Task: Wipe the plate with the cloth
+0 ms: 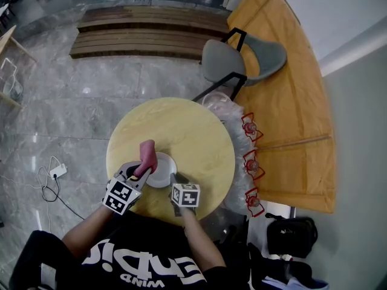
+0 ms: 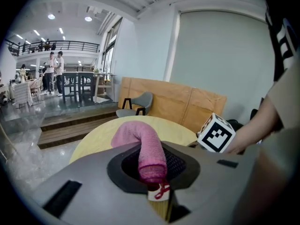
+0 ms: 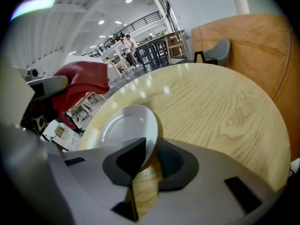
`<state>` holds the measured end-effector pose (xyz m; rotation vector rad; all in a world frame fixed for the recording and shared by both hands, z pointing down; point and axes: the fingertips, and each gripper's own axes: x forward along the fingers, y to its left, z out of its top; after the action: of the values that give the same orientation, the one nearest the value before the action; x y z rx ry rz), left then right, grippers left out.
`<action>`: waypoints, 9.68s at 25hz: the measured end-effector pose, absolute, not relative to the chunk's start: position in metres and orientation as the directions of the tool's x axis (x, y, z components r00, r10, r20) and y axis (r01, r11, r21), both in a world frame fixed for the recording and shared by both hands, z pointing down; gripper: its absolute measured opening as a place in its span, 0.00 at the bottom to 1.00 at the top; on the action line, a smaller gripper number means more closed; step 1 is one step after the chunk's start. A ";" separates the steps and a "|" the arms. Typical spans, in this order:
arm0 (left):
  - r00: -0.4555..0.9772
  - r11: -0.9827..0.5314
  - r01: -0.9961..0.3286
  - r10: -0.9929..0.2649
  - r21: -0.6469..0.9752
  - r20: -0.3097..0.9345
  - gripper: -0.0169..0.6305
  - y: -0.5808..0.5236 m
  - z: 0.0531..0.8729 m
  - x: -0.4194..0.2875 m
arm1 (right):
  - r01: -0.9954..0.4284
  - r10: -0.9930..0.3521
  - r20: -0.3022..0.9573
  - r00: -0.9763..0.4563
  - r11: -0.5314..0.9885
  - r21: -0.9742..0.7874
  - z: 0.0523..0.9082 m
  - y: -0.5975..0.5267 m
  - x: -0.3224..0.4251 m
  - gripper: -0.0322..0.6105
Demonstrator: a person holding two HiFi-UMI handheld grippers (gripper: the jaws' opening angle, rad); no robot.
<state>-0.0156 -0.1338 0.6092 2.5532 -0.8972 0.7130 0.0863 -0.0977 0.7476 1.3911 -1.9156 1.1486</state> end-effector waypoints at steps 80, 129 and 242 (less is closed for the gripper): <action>0.584 -0.765 -0.627 -0.338 0.145 0.738 0.11 -0.109 0.693 0.002 | -0.923 -0.532 0.771 -0.349 0.050 -0.383 0.750 -0.091 0.084 0.16; 0.451 -0.866 -0.498 -0.223 0.037 0.864 0.11 -0.064 0.729 -0.015 | -0.916 -0.522 0.770 -0.368 0.061 -0.396 0.750 -0.087 0.083 0.16; 0.469 -0.602 -0.776 -0.346 0.191 0.813 0.11 -0.105 0.721 -0.045 | -0.913 -0.546 0.752 -0.369 0.063 -0.403 0.750 -0.086 0.083 0.16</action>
<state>-0.0446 -0.1053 0.7209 2.1686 -0.9279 1.0223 0.0830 -0.0858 0.7500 1.4527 -1.9460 1.2330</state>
